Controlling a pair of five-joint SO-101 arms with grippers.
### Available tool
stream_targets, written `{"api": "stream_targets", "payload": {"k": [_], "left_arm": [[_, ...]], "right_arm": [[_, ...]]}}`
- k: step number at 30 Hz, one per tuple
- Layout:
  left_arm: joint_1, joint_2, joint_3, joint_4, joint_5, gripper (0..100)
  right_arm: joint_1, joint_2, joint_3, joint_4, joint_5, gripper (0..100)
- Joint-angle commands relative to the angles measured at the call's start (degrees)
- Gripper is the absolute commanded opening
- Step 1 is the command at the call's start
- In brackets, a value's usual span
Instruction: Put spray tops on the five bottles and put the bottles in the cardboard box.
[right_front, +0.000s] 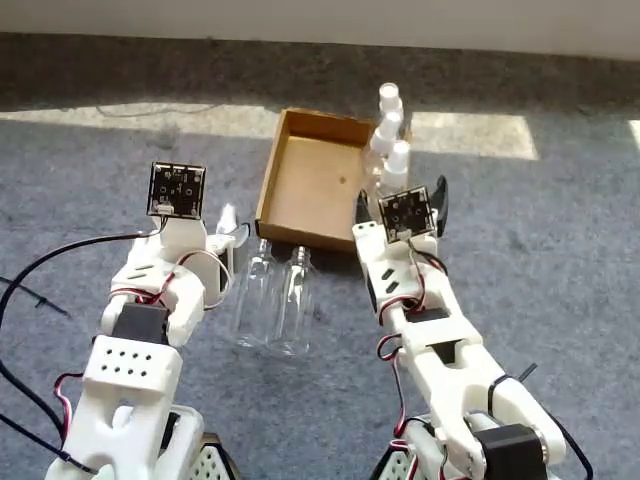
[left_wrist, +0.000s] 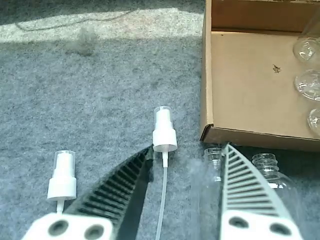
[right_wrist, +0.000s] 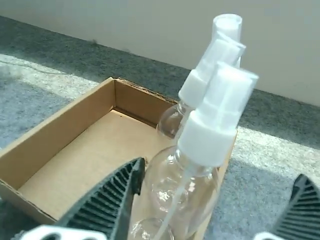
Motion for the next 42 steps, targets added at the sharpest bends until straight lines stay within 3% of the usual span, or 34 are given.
{"api": "stream_targets", "payload": {"k": [1, 16, 34, 37, 42], "left_arm": [[-0.66, -0.84, -0.57, -1.14, 0.35, 21], [-0.66, -0.84, -0.57, -1.14, 0.35, 21], [-0.75, -0.84, -0.48, -1.14, 0.35, 21], [-0.92, -0.84, -0.48, -1.14, 0.35, 21], [-7.16, -0.84, -1.54, -1.14, 0.35, 21]], "right_arm": [[0.57, -1.01, -1.01, -0.75, 0.53, 38.1], [0.84, -2.24, -2.42, 0.22, 0.44, 38.1], [0.57, -17.89, -16.84, 24.66, 0.18, 38.0], [-0.75, -21.49, -22.64, 33.01, -0.53, 37.9], [-6.37, -27.74, -31.60, 50.07, -8.88, 37.9]]}}
